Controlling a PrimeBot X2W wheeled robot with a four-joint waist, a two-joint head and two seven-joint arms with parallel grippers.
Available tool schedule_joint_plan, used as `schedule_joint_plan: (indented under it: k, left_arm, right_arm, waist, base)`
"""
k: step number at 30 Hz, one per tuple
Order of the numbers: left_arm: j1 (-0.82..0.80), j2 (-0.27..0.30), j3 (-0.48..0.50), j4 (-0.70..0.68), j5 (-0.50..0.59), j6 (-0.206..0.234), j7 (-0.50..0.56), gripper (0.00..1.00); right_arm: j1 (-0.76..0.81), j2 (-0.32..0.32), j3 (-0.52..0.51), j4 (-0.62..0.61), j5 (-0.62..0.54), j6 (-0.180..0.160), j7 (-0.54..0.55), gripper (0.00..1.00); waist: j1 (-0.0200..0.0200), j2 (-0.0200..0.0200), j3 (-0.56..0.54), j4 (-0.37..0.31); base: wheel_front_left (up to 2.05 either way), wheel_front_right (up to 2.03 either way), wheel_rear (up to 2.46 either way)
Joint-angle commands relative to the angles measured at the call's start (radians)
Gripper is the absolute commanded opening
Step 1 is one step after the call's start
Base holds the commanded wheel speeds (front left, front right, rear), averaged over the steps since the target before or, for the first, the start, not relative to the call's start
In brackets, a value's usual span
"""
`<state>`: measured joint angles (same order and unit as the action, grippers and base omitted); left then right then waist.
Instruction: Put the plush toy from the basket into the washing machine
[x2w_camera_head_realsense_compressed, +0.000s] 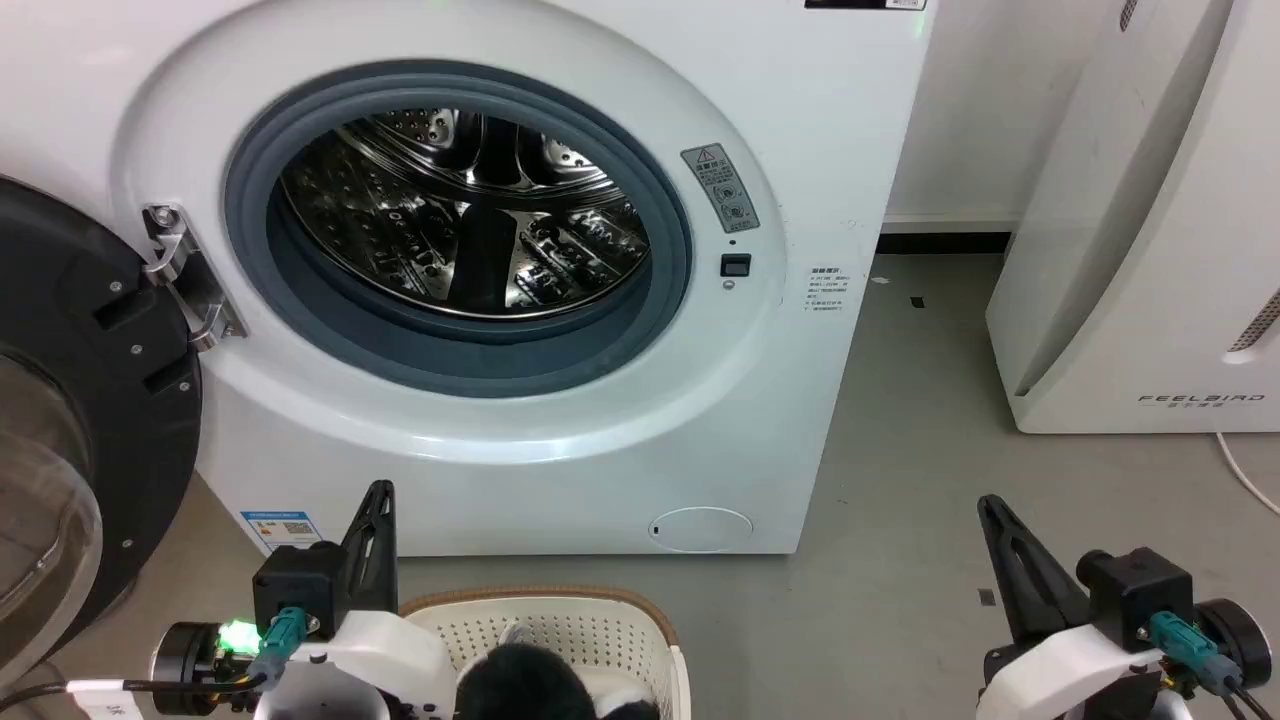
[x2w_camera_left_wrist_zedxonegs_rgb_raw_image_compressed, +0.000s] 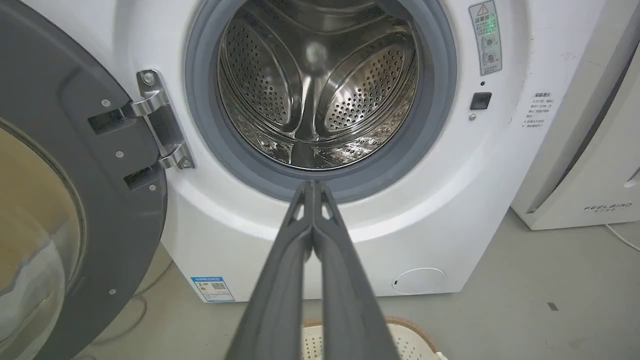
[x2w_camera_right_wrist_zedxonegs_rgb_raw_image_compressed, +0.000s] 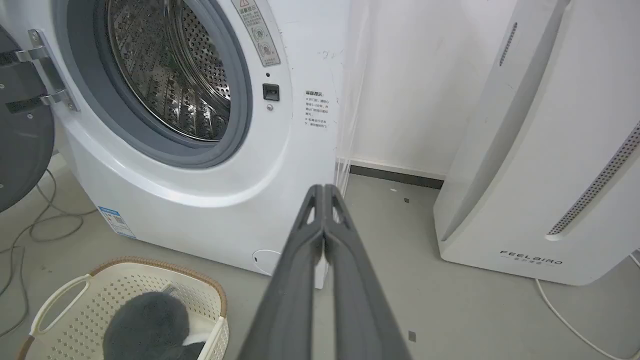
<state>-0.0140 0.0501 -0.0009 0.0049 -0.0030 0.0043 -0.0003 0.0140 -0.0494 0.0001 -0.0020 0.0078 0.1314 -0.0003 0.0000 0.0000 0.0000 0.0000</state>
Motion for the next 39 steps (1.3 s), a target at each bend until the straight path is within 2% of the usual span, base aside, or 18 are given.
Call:
schedule_joint_plan:
  k: [1, 30, 31, 39]
  left_arm:
    - [0.014, 0.000, 0.001, -0.005, 0.003, -0.004, 0.000, 0.00]
    - [0.014, 0.000, 0.001, -0.005, 0.003, -0.004, 0.000, 0.00]
    - [0.000, 0.000, -0.001, 0.000, 0.000, 0.000, 0.000, 1.00]
    - [-0.004, 0.000, -0.006, 0.006, -0.004, 0.008, -0.011, 1.00]
  right_arm:
    - [-0.014, -0.001, 0.000, 0.002, -0.008, -0.001, 0.000, 0.00]
    - [-0.014, -0.001, 0.000, 0.002, -0.008, -0.001, 0.000, 0.00]
    - [0.000, 0.000, 0.000, 0.000, 0.000, 0.000, 0.000, 1.00]
    - [-0.001, 0.000, -0.010, -0.001, 0.006, 0.000, -0.011, 1.00]
  waist:
    - [0.0000, 0.0000, 0.000, 0.000]
    - [0.0000, 0.0000, 0.000, 0.000]
    - [0.0001, 0.0000, 0.000, 0.000]
    - [0.0000, 0.0000, 0.002, 0.000]
  base:
    - [0.00, 0.00, 0.00]
    - [0.00, 0.00, 0.00]
    - [0.00, 0.00, 0.00]
    - [0.00, 0.00, 0.00]
